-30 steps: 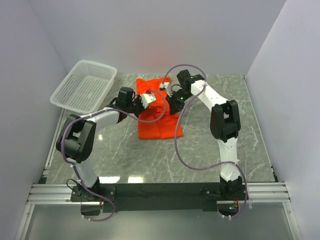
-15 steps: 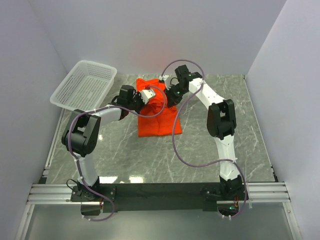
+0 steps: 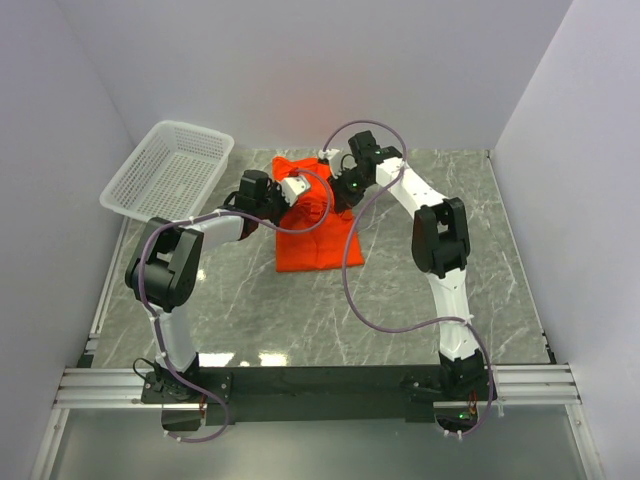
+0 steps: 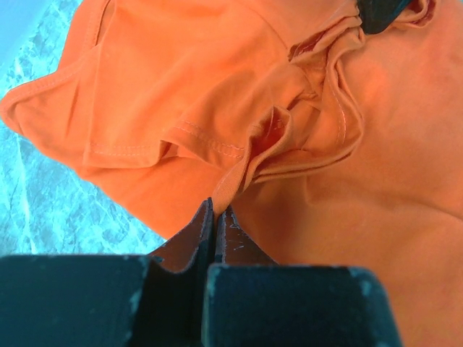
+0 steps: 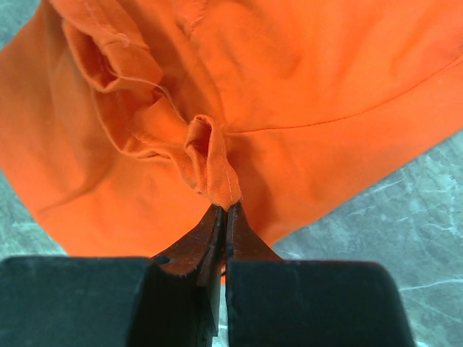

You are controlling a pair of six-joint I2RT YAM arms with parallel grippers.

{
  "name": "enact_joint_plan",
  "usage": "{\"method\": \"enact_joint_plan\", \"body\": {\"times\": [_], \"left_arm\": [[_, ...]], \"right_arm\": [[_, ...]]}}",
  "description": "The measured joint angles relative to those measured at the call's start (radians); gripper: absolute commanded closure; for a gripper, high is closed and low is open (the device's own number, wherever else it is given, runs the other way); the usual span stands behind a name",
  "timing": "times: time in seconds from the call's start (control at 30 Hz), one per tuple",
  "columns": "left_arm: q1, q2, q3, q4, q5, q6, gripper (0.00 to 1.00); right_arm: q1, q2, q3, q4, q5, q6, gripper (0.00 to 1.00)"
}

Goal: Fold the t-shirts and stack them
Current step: Fold the tshirt

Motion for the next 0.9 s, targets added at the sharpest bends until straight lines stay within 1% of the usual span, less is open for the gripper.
{"method": "enact_joint_plan", "body": {"times": [0.8,0.87,0.9], "left_arm": [[0.000,0.000,0.000,-0.003,-0.070,0.000,0.99],[0.000,0.000,0.000,-0.003,-0.075,0.000,0.98],[0.000,0.000,0.000,-0.003,-0.078,0.000,0.93]], "right_arm": [[0.027,0.011,0.014,0.061,0.071,0.025,1.00],[0.029,0.011,0.014,0.065,0.079,0.027,0.95],[0.029,0.011,0.014,0.066,0.085,0.028,0.86]]}}
